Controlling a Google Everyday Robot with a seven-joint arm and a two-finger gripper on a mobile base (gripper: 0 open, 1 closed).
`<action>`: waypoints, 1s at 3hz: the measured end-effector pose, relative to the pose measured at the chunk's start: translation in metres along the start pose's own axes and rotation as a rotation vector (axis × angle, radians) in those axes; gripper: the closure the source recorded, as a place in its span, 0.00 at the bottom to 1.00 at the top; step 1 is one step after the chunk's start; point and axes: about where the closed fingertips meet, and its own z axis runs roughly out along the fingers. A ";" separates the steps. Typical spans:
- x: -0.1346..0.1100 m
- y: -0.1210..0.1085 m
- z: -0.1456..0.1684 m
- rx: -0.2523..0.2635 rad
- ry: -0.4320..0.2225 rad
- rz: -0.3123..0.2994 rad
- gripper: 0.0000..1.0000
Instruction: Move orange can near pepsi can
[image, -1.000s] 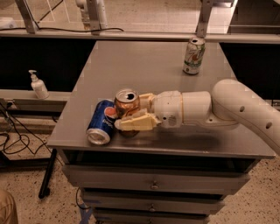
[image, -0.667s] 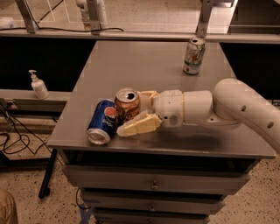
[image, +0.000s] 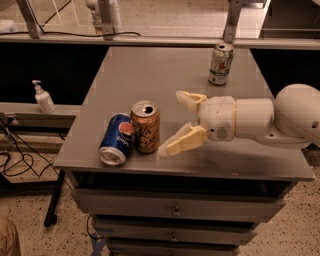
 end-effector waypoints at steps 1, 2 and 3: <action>-0.011 -0.022 -0.069 0.173 0.067 -0.048 0.00; -0.037 -0.042 -0.147 0.381 0.122 -0.104 0.00; -0.040 -0.043 -0.154 0.398 0.126 -0.109 0.00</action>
Offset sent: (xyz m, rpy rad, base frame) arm -0.0104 -0.2467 0.1378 -0.2487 -0.2706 -0.6150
